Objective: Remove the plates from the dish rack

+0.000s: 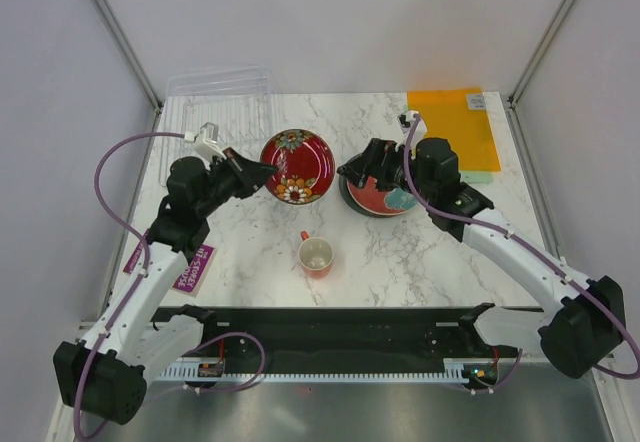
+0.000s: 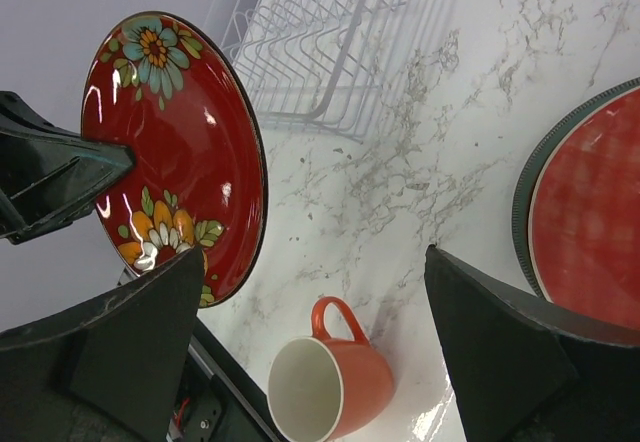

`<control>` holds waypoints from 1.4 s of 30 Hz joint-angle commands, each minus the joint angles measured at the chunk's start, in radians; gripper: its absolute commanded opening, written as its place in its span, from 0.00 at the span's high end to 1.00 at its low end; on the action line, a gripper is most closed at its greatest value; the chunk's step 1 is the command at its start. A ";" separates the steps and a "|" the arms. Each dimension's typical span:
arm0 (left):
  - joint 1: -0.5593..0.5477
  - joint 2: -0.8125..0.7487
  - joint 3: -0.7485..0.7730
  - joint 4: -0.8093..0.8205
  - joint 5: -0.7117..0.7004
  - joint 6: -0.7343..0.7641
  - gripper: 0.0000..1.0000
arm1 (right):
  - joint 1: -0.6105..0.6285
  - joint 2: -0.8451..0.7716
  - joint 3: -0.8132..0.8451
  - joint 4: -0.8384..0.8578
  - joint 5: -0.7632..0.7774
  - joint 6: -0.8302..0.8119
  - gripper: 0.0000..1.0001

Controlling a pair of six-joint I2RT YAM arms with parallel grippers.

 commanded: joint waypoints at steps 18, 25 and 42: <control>-0.083 0.055 -0.050 0.254 0.066 -0.061 0.98 | 0.017 0.182 0.021 0.236 -0.164 0.065 0.55; -0.085 0.130 -0.045 0.335 0.173 -0.059 0.98 | 0.012 0.175 0.026 0.221 -0.143 0.042 1.00; -0.085 -0.061 -0.063 -0.093 -0.273 0.220 0.20 | -0.390 0.124 0.043 -0.035 -0.103 -0.116 1.00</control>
